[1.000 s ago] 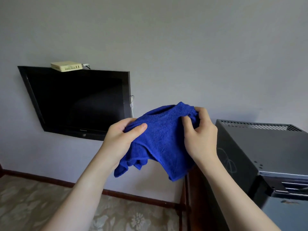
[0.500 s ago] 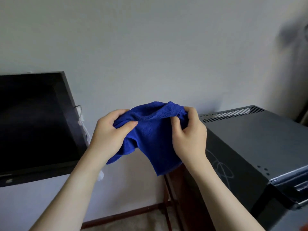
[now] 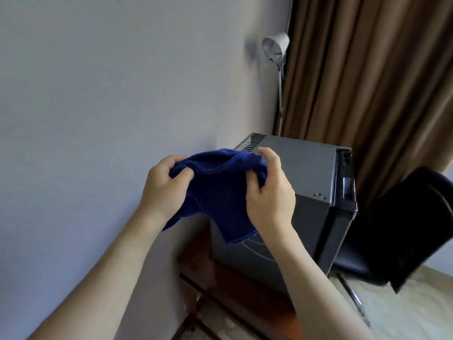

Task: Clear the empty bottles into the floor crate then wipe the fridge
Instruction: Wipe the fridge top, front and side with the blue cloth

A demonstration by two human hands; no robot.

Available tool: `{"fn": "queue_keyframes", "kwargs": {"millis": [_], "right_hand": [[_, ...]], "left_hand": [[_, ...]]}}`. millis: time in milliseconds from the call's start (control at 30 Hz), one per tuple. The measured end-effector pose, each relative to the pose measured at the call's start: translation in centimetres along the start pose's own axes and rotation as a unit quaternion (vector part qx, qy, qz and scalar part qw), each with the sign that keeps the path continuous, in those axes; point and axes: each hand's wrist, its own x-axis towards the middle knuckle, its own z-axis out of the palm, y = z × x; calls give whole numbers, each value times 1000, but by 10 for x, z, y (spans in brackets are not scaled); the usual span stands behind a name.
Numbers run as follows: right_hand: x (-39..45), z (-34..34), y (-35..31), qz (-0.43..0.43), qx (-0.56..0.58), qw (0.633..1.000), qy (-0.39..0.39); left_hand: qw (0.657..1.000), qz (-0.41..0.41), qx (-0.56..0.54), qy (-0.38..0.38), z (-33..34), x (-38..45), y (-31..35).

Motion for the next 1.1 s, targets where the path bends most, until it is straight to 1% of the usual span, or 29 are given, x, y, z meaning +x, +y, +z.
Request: {"fn": "queue_keyframes", "kwargs": {"millis": [33, 133, 167, 233, 300, 400, 467, 567, 667, 733, 800, 900, 1033, 1100], "right_hand": [[-1, 3, -2, -11, -25, 1000, 15], [-1, 9, -2, -31, -100, 992, 64], [-1, 10, -1, -30, -112, 990, 80], [1, 12, 5, -32, -119, 987, 105], [3, 18, 13, -34, -124, 983, 128], [7, 34, 28, -22, -128, 978, 162], [8, 47, 41, -12, -139, 970, 197], [5, 73, 63, -2, -157, 958, 241], [6, 100, 90, 3, -174, 948, 268], [9, 118, 107, -5, -211, 935, 286], [15, 133, 128, -25, -259, 921, 292], [20, 151, 151, -46, -334, 891, 306], [29, 168, 168, -131, -405, 842, 332], [32, 173, 176, -174, -423, 826, 329]], "left_hand": [[1000, 7, 5, -3, 0, 7, 0], [997, 34, 66, 15, 9, 21, 0], [997, 37, 65, 12, 13, 24, -1], [998, 57, 37, -11, 23, 32, -6], [995, 91, 35, -19, 34, 38, -14], [995, 96, 33, 9, 54, 44, -30], [993, 107, 47, 12, 67, 49, -45], [986, 152, 72, 4, 82, 64, -74], [976, 201, 87, 7, 98, 80, -101], [973, 215, 84, 10, 110, 92, -121], [976, 205, 76, 17, 121, 102, -141], [974, 217, 60, 29, 136, 111, -163], [963, 250, 96, 38, 153, 119, -186], [956, 270, 104, 44, 164, 125, -198]]}}
